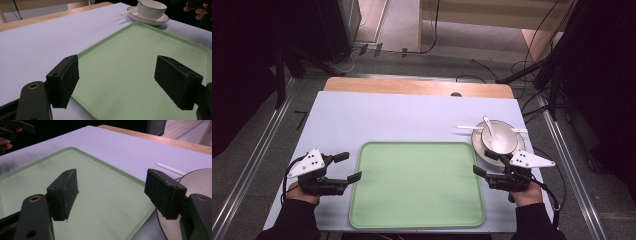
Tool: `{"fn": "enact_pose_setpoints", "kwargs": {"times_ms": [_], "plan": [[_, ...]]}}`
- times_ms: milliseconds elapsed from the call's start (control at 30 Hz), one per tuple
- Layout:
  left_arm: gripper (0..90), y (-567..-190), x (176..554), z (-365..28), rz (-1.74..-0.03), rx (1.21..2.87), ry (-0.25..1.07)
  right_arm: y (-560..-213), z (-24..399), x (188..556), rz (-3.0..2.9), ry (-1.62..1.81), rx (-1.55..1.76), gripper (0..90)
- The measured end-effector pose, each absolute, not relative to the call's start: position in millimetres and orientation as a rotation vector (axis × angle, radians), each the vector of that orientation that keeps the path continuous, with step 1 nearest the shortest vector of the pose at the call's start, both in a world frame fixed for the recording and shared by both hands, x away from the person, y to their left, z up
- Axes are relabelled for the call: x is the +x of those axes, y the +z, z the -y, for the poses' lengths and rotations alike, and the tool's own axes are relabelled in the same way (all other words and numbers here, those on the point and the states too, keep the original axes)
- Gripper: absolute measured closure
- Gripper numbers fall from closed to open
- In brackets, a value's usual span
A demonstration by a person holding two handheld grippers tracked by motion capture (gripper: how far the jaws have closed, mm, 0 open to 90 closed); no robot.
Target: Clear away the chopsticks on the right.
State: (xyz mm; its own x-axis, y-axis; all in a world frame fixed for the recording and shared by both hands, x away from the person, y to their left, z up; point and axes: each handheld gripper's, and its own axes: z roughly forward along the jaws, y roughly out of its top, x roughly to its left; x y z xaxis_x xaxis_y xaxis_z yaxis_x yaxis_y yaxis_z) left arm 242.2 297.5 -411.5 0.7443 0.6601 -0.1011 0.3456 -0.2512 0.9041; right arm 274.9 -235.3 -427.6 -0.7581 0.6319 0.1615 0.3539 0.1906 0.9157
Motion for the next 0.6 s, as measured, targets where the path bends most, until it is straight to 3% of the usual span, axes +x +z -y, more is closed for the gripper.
{"fn": "enact_pose_setpoints", "kwargs": {"times_ms": [600], "plan": [[20.0, -410.7, 242.0, -298.4, -0.782, 1.868, 0.355, -423.5, 233.2, 273.2, -2.231, 1.604, 0.93, 26.1]]}}
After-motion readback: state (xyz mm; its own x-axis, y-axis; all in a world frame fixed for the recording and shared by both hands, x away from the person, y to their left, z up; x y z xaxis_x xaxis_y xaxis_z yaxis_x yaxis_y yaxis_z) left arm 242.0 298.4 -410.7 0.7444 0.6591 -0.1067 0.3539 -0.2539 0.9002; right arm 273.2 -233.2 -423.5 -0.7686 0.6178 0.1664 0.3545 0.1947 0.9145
